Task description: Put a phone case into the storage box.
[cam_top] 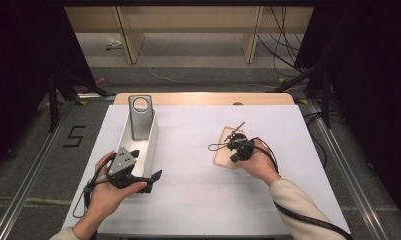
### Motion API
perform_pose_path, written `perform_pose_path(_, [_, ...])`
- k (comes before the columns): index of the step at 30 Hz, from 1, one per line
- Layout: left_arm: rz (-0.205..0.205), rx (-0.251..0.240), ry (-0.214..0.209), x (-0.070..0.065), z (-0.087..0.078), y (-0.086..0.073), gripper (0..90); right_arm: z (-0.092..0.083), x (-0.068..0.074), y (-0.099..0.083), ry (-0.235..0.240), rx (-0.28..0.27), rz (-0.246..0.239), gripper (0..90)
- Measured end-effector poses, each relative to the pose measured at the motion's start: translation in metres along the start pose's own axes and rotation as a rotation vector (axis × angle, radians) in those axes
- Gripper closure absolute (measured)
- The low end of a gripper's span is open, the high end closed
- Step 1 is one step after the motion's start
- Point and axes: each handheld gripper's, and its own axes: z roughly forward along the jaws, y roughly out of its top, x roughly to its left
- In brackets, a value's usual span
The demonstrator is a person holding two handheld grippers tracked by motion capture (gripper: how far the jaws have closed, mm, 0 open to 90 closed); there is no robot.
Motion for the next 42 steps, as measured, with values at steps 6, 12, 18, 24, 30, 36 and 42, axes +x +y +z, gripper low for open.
perform_pose_path(6, [0.0, 0.002, 0.001, 0.0, 0.001, 0.0, 2.2, -0.002, -0.011, -0.014, -0.015, 0.034, -0.006, 90.0])
perform_pose_path(12, [0.0, 0.001, 0.001, 0.0, 0.001, 0.0, 2.4, -0.005, -0.017, -0.022, -0.021, 0.041, 0.014, 90.0])
perform_pose_path(18, [-0.001, 0.001, -0.004, 0.001, 0.0, -0.001, 3.5, -0.006, -0.016, -0.022, -0.022, 0.039, 0.011, 88.5])
perform_pose_path(24, [0.004, 0.007, -0.002, 0.004, 0.0, -0.002, 3.7, -0.016, -0.013, -0.023, -0.026, -0.04, -0.056, 66.8])
perform_pose_path(30, [0.01, 0.017, -0.007, 0.008, 0.0, -0.004, 2.7, -0.029, -0.008, -0.029, -0.062, -0.106, -0.219, 32.4])
perform_pose_path(36, [0.023, 0.026, -0.007, 0.009, 0.001, -0.006, 1.7, -0.03, -0.005, -0.036, -0.079, -0.095, -0.32, 21.6])
perform_pose_path(42, [0.024, 0.022, -0.012, 0.009, 0.002, -0.006, 1.7, -0.03, 0.001, -0.034, -0.116, -0.06, -0.39, 20.7])
